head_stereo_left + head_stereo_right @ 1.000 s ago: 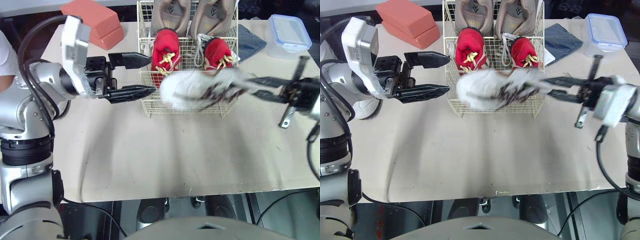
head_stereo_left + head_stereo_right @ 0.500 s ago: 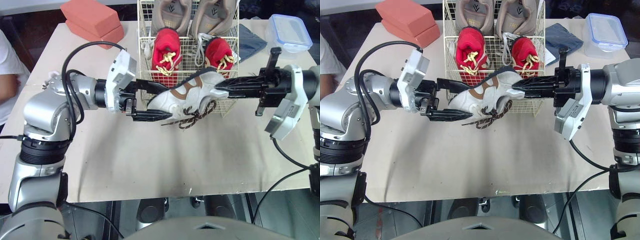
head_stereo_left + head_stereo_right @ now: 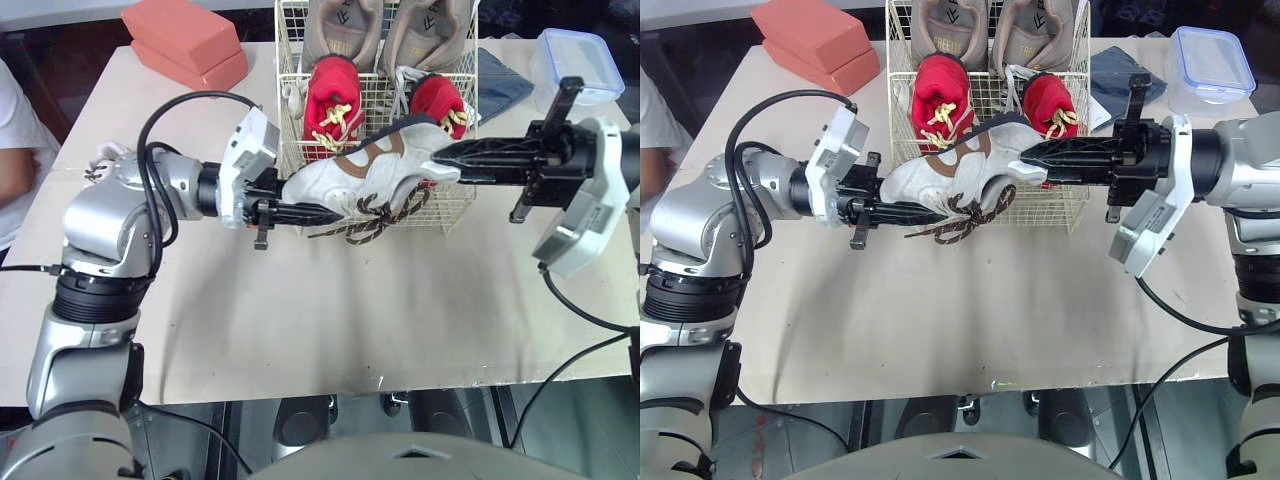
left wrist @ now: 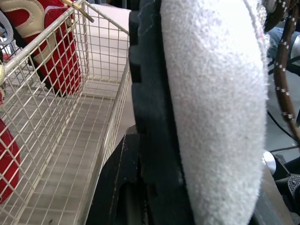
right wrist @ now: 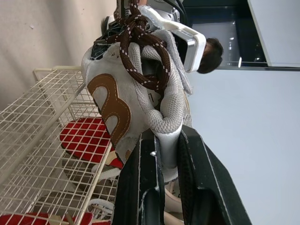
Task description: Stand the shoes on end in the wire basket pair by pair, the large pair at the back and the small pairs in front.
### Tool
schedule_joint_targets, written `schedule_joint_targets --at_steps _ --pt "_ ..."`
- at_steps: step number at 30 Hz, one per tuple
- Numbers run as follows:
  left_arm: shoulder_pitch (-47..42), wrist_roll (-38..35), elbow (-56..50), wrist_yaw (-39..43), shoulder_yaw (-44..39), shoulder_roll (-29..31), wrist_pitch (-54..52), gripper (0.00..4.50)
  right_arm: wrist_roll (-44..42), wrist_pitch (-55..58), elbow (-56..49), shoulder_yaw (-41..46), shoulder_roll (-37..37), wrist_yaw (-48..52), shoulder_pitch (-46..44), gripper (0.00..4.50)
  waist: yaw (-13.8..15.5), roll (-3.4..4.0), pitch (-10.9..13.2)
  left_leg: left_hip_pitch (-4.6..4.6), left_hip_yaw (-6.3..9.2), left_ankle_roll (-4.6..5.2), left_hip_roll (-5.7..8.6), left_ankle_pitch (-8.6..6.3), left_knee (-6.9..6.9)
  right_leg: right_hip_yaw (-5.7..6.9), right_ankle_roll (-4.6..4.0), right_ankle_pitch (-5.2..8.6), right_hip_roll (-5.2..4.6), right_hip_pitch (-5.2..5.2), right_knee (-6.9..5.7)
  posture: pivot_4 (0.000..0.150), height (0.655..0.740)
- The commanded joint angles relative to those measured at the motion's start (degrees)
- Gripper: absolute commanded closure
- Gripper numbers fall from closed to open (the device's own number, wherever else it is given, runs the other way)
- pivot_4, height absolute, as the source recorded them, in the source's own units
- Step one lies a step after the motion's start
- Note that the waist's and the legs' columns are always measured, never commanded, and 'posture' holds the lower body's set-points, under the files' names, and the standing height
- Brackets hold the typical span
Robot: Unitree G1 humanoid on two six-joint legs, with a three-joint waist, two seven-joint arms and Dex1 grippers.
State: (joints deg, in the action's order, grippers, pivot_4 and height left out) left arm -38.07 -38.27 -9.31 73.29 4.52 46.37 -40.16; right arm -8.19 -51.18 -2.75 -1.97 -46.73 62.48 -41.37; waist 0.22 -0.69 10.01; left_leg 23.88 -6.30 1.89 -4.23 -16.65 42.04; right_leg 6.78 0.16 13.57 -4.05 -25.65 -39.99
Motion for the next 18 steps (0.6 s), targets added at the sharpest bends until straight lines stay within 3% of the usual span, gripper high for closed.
schedule_joint_targets --at_steps 1,4,5,6,9,14,18 --pt "-0.31 -1.38 -1.35 -0.01 -3.11 -1.19 2.00 3.76 -3.16 4.44 -1.76 0.22 -1.91 -0.98 1.47 3.37 0.10 0.00 0.00 0.00 0.00 0.00 0.00 0.00 0.00 0.00 -0.01 0.00 0.00 0.00 0.00 0.150 0.6860" --pt "0.65 -3.50 -1.46 -2.15 -5.43 -3.87 1.87 3.78 -6.84 12.05 -2.75 1.29 -2.98 -1.70 4.52 2.06 0.32 0.00 0.00 0.00 0.01 0.00 -0.01 0.00 0.01 -0.01 -0.07 -0.04 0.00 0.00 0.00 0.150 0.6860" --pt "1.10 -4.30 -1.25 -3.16 -6.61 -5.19 2.15 3.78 -9.61 17.33 -3.31 2.05 -3.58 -2.13 6.71 1.83 0.42 0.00 0.00 0.00 0.00 0.00 -0.01 0.00 0.02 -0.01 -0.11 -0.07 0.00 0.01 0.00 0.150 0.6860" --pt "1.49 -4.82 -1.06 -4.09 -7.65 -6.39 2.40 3.78 -12.08 22.49 -4.03 2.75 -4.28 -2.66 8.77 1.22 0.55 -0.01 0.00 0.00 0.00 0.00 -0.01 0.00 0.03 -0.01 -0.11 -0.07 -0.01 0.01 -0.01 0.150 0.6860" --pt "3.27 -3.33 -0.69 -6.66 -8.72 -9.85 5.39 3.79 -24.38 41.85 -10.25 5.62 -7.67 -4.80 17.65 0.04 0.93 -0.13 0.05 0.12 0.17 0.01 -0.02 0.00 0.10 -0.01 -0.16 -0.09 -0.06 0.04 0.01 0.150 0.6860" --pt "4.83 -1.70 -0.41 -10.60 -8.29 -16.92 11.04 3.80 -49.79 67.08 -24.89 9.91 -7.05 -18.79 26.76 0.00 0.62 -0.14 0.06 0.17 0.23 0.01 0.01 0.00 0.13 0.02 -0.17 -0.10 -0.08 0.04 0.01 0.150 0.6860" --pt "6.31 1.55 1.03 -10.84 -6.27 -19.16 15.04 3.80 -67.85 75.87 -31.75 10.47 -2.45 -34.52 25.78 0.00 0.47 -0.18 0.08 0.08 0.24 0.01 0.00 0.00 0.08 -0.01 -0.16 -0.10 0.01 0.08 0.00 0.150 0.6860"
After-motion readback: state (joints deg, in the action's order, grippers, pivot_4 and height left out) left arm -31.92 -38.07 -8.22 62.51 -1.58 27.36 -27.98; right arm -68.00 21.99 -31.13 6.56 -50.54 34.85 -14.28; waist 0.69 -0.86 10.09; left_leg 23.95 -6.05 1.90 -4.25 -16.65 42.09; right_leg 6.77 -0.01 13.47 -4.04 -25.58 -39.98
